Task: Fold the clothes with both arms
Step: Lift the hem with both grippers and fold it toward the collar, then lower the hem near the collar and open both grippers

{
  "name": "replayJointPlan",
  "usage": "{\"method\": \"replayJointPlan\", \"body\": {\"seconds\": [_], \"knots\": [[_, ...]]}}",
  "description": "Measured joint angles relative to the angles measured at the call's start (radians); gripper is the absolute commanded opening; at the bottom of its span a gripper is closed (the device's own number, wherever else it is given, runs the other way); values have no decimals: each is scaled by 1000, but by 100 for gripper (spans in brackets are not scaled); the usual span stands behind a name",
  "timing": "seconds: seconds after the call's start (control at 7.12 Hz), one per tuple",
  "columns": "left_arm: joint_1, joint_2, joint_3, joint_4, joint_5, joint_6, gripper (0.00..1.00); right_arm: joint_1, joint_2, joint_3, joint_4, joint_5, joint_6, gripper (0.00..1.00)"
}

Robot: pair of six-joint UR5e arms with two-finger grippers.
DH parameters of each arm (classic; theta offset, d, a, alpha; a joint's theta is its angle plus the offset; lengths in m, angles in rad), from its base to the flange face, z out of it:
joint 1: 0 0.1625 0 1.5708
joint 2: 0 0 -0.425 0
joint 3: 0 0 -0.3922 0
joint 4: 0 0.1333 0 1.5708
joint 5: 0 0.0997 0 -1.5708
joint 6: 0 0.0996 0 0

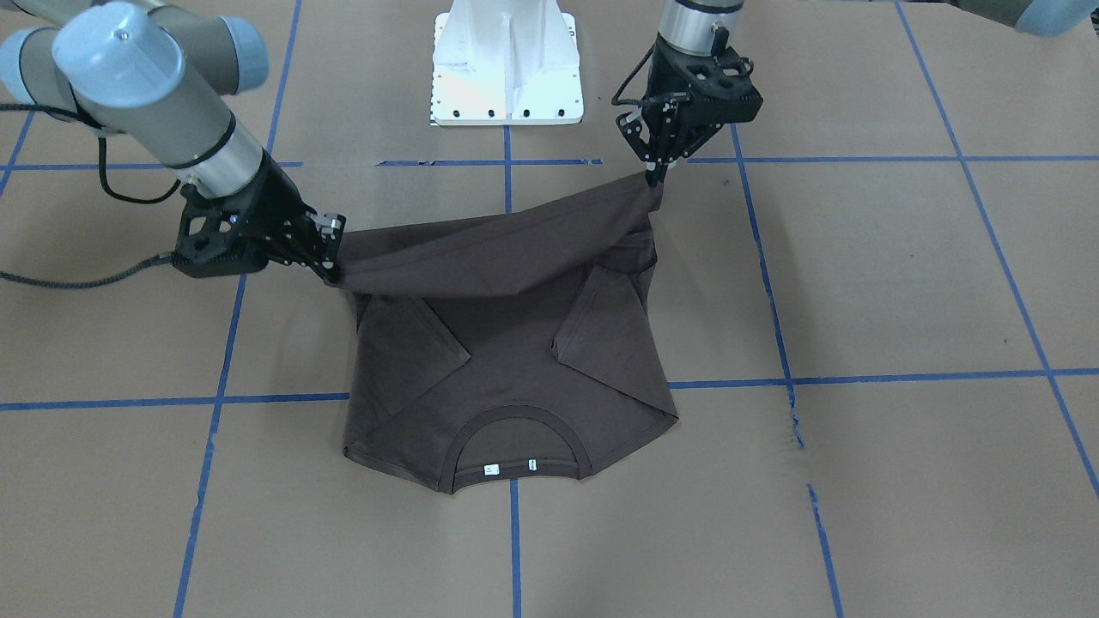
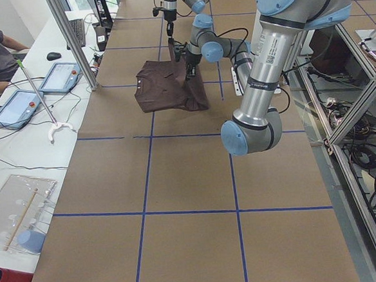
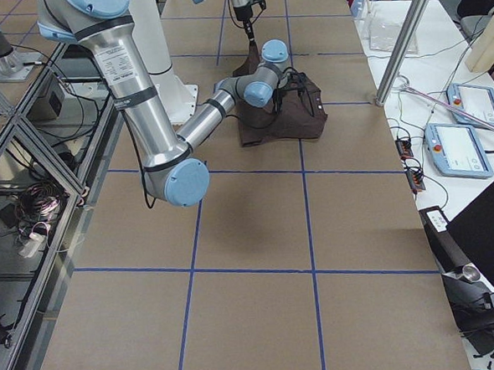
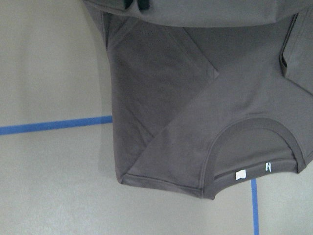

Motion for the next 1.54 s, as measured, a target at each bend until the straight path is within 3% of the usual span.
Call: {"method": "replayJointPlan", "body": {"seconds": [0.42,0.84,1.54], "knots": [[-114,-53,250,-190,-23,67,0,60,123,-195,1,40,-8,0],[-184,-84,423,-300,-30,139,0,102,250,-421,3,76,-38,0],[-199,-158,599,-356,-26,162,0,115,325,-529,7,69,-47,0]]}}
